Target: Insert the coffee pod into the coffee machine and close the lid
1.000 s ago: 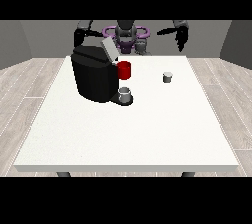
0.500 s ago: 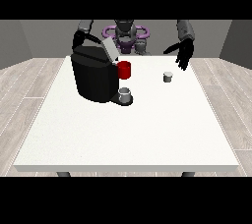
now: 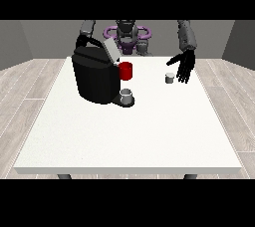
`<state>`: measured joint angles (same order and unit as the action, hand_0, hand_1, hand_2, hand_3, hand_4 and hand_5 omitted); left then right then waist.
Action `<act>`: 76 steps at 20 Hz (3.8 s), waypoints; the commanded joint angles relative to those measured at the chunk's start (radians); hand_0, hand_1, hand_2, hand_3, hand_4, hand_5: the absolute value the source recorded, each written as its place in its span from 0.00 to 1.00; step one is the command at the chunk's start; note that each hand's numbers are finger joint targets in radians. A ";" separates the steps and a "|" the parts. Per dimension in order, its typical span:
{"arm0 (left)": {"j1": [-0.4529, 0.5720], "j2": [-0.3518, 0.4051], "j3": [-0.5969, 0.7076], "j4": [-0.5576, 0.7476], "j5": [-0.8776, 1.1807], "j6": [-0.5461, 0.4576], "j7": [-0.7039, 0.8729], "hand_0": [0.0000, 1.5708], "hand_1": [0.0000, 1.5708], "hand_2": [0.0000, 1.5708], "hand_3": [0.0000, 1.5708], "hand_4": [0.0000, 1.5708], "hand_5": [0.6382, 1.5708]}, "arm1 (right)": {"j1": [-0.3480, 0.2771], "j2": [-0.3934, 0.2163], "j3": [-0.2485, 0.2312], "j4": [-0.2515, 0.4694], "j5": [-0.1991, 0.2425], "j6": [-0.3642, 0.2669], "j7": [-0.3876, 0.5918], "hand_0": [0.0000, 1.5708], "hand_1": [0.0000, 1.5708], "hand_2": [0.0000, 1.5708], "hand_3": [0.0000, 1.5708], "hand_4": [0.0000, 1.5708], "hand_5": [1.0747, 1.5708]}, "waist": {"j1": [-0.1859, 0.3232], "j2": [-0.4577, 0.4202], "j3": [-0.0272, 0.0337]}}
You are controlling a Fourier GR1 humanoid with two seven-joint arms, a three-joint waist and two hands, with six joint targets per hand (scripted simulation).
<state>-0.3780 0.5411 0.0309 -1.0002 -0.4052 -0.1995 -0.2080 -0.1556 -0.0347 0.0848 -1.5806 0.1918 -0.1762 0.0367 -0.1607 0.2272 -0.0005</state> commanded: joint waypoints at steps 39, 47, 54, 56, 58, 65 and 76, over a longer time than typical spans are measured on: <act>-0.278 -0.108 -0.061 0.289 -0.349 -0.003 -0.175 0.90 0.90 0.89 0.84 0.33 1.00 | -0.108 -0.020 -0.088 0.371 0.002 -0.027 -0.017 0.00 0.00 0.00 0.00 0.00 1.00 | 0.063 -0.111 0.0003; -0.420 -0.196 -0.083 0.197 -0.366 -0.147 0.028 0.89 0.89 0.89 0.85 0.34 1.00 | -0.108 -0.010 -0.100 0.495 0.001 -0.022 -0.121 0.00 0.00 0.00 0.00 0.00 1.00 | 0.061 -0.146 0.0008; -0.532 -0.216 -0.052 0.189 -0.340 -0.223 0.081 0.85 0.85 0.87 0.86 0.36 1.00 | -0.113 0.012 -0.053 0.443 0.010 0.008 -0.036 0.00 0.00 0.00 0.00 0.00 1.00 | -0.007 -0.203 0.0006; -0.601 -0.215 0.016 0.205 -0.295 -0.238 0.127 0.88 0.88 0.89 0.88 0.33 1.00 | -0.141 -0.006 -0.083 0.447 -0.014 0.021 -0.105 0.00 0.00 0.00 0.00 0.00 1.00 | -0.023 -0.148 0.0008; -0.656 -0.203 0.027 0.208 -0.293 -0.257 0.149 0.61 0.61 0.74 0.86 0.33 1.00 | -0.167 0.033 -0.049 0.436 -0.005 -0.029 -0.087 0.00 0.00 0.00 0.00 0.00 1.00 | -0.020 -0.136 0.0008; -0.726 -0.131 0.084 0.264 -0.291 -0.251 0.172 0.77 0.77 0.81 0.80 0.30 1.00 | -0.182 -0.004 -0.042 0.311 -0.008 0.029 -0.057 0.00 0.00 0.00 0.00 0.00 1.00 | -0.121 -0.104 0.0005; -0.809 -0.118 0.093 0.297 -0.317 -0.202 0.163 0.80 0.80 0.83 0.79 0.31 1.00 | -0.234 0.000 -0.059 0.286 0.005 -0.032 -0.063 0.00 0.00 0.00 0.00 0.17 1.00 | -0.146 0.026 0.0007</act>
<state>-1.1743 0.4390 0.1274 -0.7074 -0.7125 -0.4299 -0.0455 -0.3905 -0.0499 0.0302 -1.2958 0.1824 -0.1739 0.0026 -0.3046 0.2145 0.0000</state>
